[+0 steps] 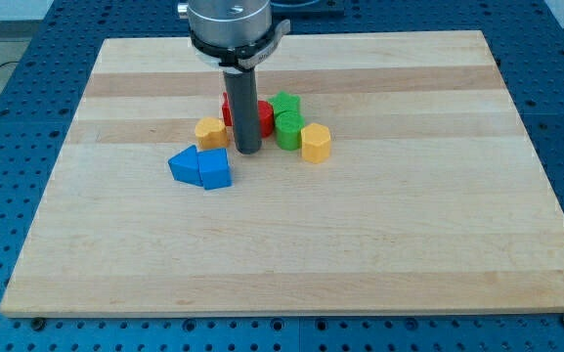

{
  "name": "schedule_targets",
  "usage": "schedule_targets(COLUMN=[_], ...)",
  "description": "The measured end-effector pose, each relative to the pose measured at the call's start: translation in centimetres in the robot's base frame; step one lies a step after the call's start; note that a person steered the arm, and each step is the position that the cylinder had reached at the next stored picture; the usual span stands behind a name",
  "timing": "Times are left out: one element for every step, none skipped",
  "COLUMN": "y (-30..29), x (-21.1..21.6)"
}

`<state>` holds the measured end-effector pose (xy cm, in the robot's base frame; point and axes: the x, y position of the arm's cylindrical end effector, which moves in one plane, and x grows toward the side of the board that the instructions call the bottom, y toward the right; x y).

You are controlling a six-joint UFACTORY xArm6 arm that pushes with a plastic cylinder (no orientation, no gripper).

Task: Separate blue blocks from group of blocks

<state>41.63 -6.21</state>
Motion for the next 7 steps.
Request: schedule_targets(y=[-2.0,-4.5,-6.3,-8.1,-10.1,-12.3,-12.2], x=[0.0,0.0,0.0,-0.1,-0.1,-0.1,0.0])
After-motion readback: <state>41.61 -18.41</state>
